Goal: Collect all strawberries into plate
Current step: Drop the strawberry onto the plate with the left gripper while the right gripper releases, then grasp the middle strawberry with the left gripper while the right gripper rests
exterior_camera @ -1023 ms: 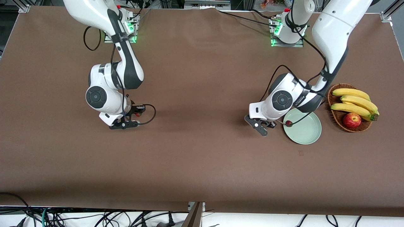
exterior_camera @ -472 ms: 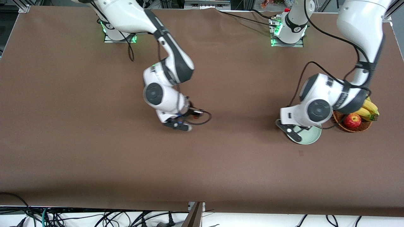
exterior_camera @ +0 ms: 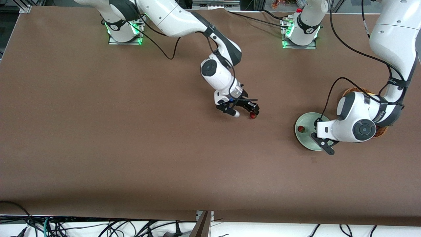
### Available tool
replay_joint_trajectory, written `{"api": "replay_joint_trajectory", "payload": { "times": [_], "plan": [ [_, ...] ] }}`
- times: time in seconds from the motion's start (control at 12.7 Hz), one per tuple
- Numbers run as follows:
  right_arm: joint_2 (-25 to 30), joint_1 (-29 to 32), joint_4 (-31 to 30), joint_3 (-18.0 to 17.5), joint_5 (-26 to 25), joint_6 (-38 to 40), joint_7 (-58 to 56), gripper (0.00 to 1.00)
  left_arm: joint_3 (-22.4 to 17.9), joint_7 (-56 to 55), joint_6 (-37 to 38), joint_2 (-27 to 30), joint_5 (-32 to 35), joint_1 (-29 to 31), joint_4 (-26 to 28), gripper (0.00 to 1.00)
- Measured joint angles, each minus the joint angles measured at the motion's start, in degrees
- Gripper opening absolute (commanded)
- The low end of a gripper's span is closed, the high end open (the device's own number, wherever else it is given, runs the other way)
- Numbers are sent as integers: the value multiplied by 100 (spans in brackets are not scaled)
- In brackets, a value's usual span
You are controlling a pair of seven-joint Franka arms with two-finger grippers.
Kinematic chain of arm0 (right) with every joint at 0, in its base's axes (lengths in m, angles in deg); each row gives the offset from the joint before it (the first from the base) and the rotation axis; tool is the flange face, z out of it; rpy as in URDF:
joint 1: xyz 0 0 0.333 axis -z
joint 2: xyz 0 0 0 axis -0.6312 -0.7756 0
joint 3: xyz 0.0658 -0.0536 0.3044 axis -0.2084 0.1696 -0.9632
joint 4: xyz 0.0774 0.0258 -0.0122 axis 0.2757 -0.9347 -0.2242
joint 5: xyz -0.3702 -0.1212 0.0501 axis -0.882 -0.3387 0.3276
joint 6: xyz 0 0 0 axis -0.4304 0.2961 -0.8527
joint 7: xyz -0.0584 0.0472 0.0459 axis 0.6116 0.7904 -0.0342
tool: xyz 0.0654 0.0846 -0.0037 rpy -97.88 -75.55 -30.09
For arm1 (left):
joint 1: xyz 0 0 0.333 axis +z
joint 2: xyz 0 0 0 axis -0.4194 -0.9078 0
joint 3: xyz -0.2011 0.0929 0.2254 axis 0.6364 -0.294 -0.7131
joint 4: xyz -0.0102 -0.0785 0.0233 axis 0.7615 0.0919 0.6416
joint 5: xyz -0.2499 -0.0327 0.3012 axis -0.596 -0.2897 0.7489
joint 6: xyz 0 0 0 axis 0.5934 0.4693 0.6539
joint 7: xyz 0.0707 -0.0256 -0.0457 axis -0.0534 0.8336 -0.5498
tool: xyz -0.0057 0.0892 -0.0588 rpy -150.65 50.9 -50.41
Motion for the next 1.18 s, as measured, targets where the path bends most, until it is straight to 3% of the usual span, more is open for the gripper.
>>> {"api": "replay_joint_trajectory", "payload": {
  "times": [0.24,0.47,0.63,0.87,1.02,1.18],
  "plan": [
    [389,402,326,464,-277,1788,-157,96,187,-25,60,116,-19,-25,-54,100],
    [1250,1317,403,675,-407,4192,-1521,99,645,-762,602,378,-552,-47,-131,100],
    [1840,1669,218,1151,-537,5409,-2548,99,1019,-1751,742,443,-659,-84,-101,100],
    [2930,1751,-835,1735,-1122,6009,-3684,99,1424,-3523,679,436,-661,-252,187,100],
    [3946,1921,-1792,1735,-1756,6239,-4066,99,1454,-4659,106,414,-621,-599,614,100],
    [4963,2491,-2369,1433,-2192,6845,-4425,99,1449,-5715,-867,358,-410,-889,1239,100]
  ]
}}
